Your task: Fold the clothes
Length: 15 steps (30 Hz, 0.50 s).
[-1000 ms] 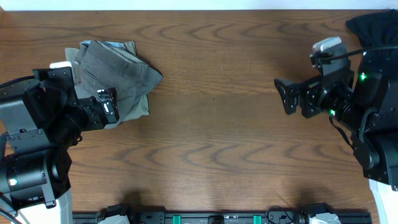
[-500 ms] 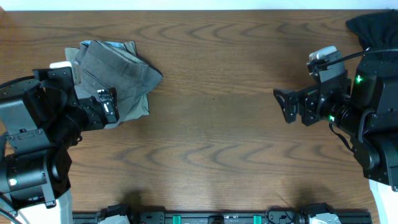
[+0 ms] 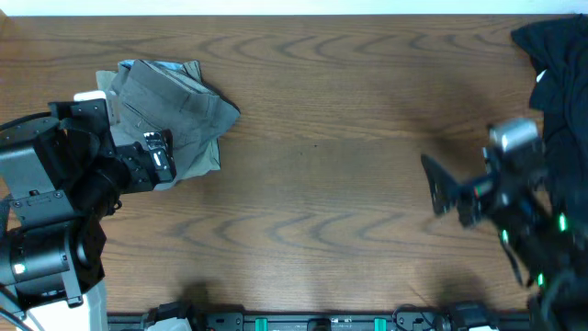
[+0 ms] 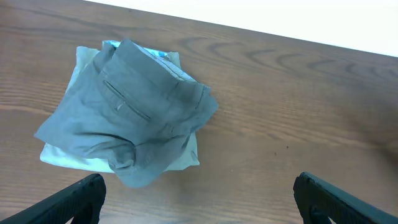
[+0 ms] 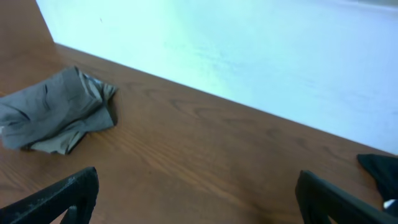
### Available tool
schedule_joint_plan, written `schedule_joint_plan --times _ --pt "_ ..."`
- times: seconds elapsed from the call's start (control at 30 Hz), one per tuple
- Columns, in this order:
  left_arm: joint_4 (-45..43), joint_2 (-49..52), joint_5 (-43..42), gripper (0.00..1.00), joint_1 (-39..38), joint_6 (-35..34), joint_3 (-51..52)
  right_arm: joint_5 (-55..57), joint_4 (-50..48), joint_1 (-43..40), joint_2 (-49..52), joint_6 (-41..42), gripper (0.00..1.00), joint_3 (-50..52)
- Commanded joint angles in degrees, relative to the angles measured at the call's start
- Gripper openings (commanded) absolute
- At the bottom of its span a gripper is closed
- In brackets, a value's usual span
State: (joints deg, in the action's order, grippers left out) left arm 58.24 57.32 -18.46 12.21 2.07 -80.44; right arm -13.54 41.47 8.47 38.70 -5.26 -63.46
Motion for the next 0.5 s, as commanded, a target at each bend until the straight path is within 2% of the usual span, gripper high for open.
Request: schedule_joint_plan --times 0.0,0.2,0.47 --pt "0.1 0.0 0.1 0.98 -0.2 0.9 0.1 2.4 -0.5 -0.2 -5.6 -0.7 0.99 5.7" --pt "0.1 0.0 0.1 0.98 -0.2 0.9 0.1 2.8 -5.9 -0.2 -17.2 -0.7 0.99 18.4" --pt "0.1 0.0 0.1 0.98 -0.2 0.9 0.1 2.8 -22.7 -0.2 -31.9 -0.6 0.99 37.3"
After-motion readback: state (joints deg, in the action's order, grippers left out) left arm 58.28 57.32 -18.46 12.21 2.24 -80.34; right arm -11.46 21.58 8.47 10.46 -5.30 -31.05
